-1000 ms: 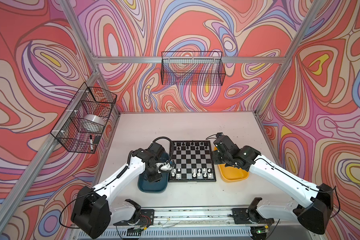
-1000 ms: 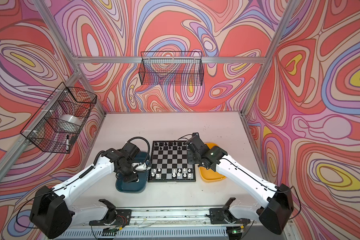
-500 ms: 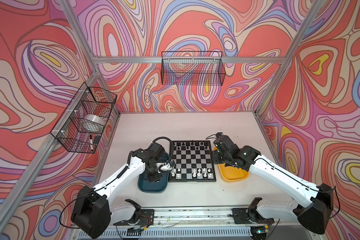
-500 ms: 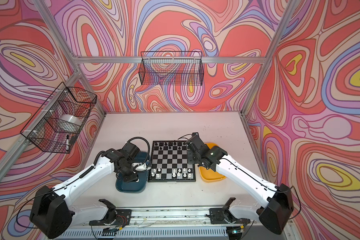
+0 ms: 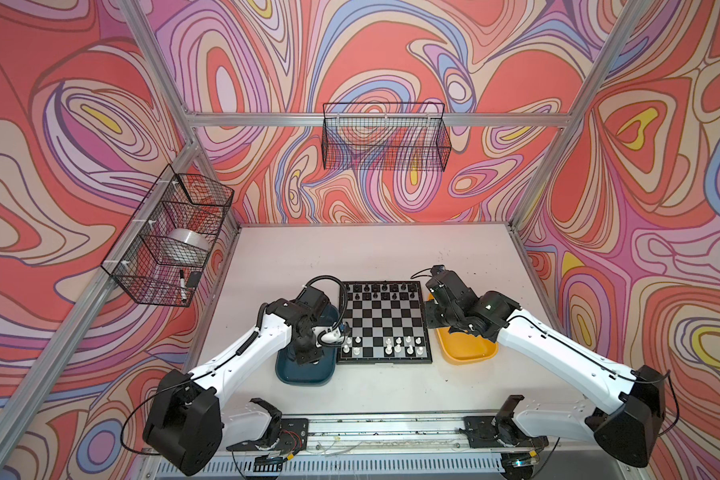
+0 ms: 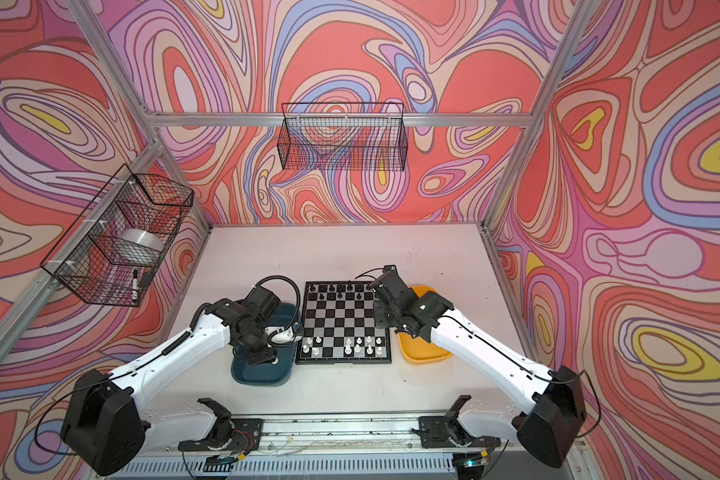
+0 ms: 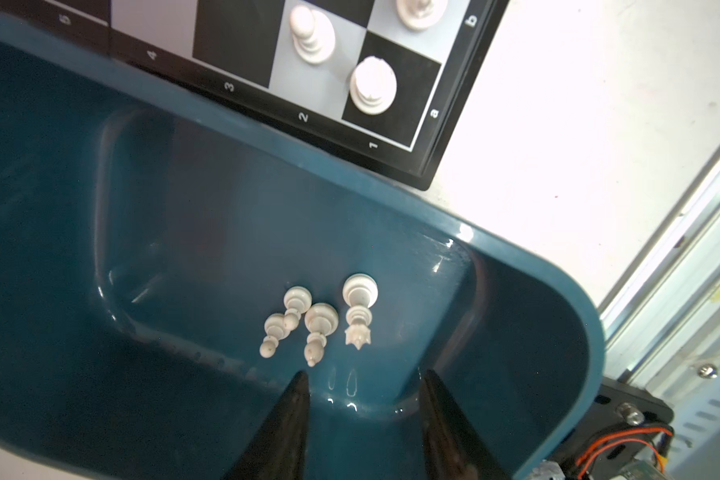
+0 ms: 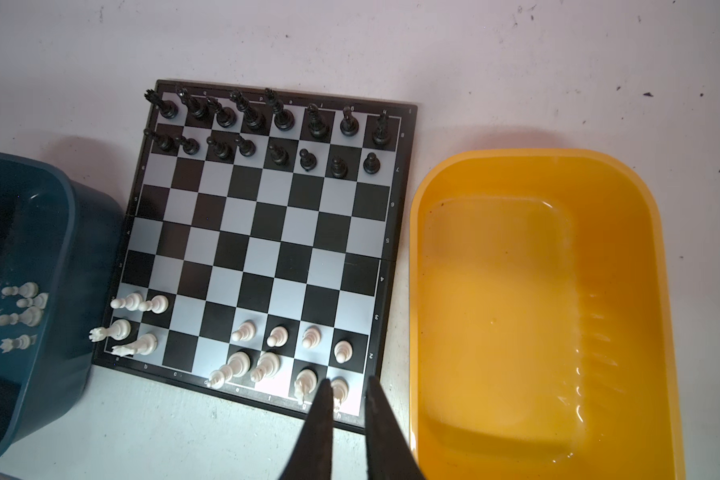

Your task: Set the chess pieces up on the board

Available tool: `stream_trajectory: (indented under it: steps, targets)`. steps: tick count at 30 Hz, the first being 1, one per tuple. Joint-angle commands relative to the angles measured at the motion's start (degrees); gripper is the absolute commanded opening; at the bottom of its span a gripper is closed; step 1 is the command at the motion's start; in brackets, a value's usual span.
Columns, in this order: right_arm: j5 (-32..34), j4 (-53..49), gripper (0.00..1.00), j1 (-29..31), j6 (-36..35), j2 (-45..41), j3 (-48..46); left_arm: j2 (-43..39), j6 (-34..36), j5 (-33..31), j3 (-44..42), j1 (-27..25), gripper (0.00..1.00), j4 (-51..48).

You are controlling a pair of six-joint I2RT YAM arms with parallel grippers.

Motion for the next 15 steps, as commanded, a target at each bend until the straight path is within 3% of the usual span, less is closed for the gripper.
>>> stream_trajectory:
  steps: [1,15]
  targets:
    - [-0.02,0.49,0.15,0.36,-0.39,0.38,0.58,1.26,1.24,-0.12,-0.70,0.25,0.44,0.46]
    - [0.10,-0.09,0.15,0.40,-0.38,0.26,0.95,3.33,3.25,-0.95,-3.96,0.25,0.42,4.27]
